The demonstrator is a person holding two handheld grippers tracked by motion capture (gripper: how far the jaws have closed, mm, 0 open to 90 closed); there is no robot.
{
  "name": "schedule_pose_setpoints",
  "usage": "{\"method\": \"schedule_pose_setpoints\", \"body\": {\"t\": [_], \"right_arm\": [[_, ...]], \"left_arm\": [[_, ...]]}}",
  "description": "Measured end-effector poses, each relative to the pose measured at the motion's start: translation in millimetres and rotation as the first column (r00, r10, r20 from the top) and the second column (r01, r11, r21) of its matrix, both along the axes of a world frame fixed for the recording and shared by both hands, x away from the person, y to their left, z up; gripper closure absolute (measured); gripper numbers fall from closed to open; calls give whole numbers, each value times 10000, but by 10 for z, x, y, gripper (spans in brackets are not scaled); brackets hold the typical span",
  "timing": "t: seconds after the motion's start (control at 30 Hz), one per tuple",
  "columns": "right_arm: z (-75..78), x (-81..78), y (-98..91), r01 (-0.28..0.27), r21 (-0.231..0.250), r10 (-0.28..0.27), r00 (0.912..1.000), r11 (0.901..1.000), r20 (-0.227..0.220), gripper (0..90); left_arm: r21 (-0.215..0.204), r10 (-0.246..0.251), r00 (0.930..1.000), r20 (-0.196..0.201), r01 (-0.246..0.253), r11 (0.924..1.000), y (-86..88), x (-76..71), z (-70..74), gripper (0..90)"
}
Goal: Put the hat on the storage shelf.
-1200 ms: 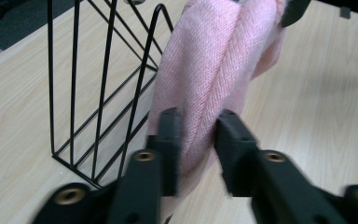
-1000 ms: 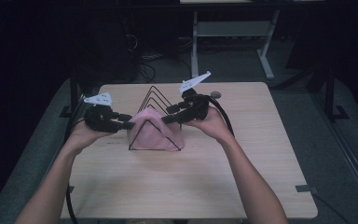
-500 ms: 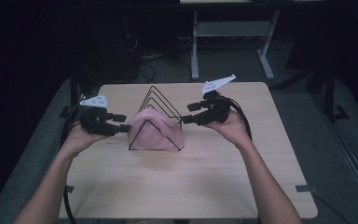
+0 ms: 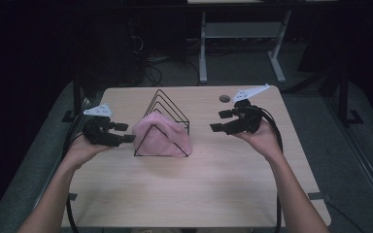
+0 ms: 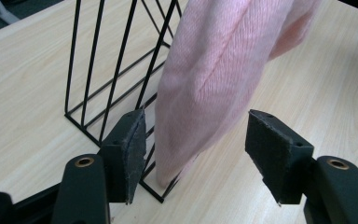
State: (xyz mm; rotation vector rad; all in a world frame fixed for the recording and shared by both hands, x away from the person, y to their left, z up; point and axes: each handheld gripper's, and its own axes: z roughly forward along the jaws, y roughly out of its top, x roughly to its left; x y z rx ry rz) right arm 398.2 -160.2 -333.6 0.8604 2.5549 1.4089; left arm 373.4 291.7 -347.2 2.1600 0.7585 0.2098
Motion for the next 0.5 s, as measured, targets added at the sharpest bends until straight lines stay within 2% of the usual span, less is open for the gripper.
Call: {"method": "schedule_pose_setpoints", "body": {"t": [0.3, 0.5], "right_arm": [[-115, -90, -247, 523, -215, -526, 9985, 9984, -174, 277], [-196, -180, -408, 878, -190, -885, 9955, 9960, -352, 269]], "left_arm": [[-30, 263, 9997, -10, -263, 9996, 70, -70, -62, 358], [30, 460, 9989, 14, -460, 9989, 116, -164, -113, 338]]}}
